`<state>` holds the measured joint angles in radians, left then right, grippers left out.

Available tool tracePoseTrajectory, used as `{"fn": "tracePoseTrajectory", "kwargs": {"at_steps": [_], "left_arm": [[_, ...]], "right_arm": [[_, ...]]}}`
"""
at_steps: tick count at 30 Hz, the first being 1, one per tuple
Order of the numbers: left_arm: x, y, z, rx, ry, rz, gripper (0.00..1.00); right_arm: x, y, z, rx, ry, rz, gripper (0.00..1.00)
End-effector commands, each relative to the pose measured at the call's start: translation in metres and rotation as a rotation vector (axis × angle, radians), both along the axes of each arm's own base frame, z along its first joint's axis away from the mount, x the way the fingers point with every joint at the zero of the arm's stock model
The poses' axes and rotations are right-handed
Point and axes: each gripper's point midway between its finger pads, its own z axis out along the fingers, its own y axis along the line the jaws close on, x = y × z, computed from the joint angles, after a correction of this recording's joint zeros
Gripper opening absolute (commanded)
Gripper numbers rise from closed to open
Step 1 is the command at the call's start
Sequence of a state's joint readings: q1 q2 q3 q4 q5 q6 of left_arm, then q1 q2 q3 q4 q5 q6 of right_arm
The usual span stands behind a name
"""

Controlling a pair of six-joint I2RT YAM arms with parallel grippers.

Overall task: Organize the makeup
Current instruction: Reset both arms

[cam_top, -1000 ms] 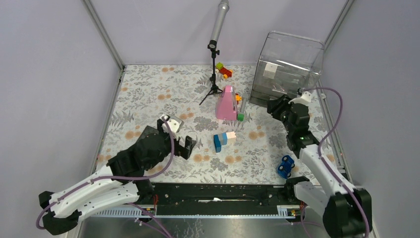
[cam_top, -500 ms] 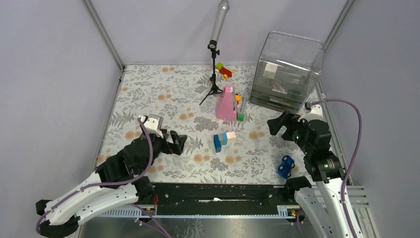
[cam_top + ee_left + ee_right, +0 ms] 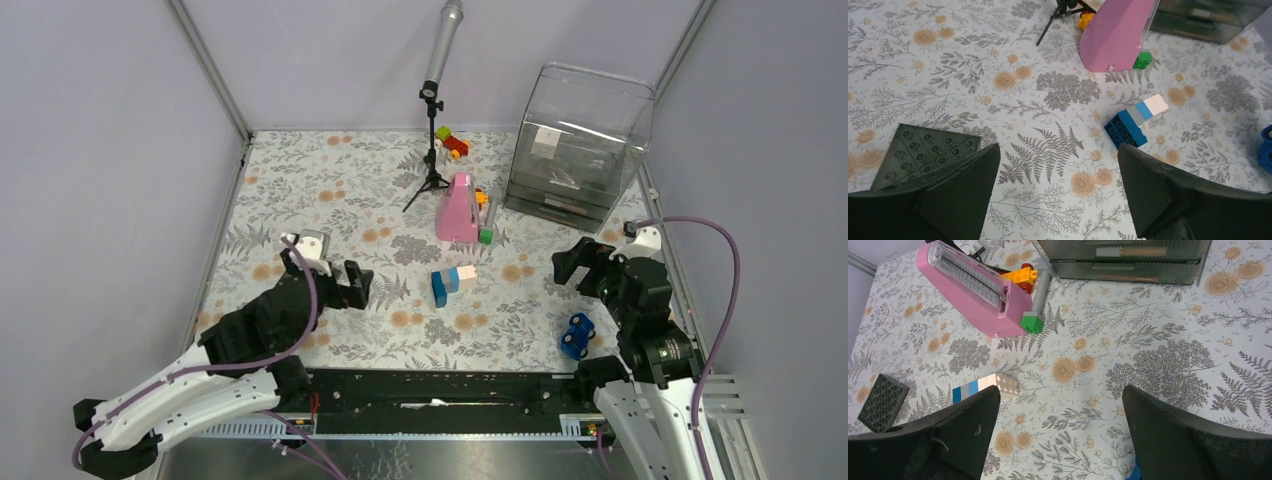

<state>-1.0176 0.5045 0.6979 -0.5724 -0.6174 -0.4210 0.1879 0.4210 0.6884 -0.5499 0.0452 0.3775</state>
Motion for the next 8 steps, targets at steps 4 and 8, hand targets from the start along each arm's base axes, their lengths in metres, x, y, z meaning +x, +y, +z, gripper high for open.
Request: {"fn": "tracePoseTrajectory", "kwargs": {"at_steps": [4, 8], "left_arm": [[0.0025, 0.0128, 0.0228, -0.089, -0.064, 0.061, 0.99], [0.0042, 0.0092, 0.0198, -0.062, -0.047, 0.058, 0.99]], "right_arm": [[0.0004, -0.0026, -0.0028, -0.025, -0.002, -0.002, 1.00], [0.0012, -0.0013, -0.0040, -0.026, 0.001, 0.006, 1.00]]}}
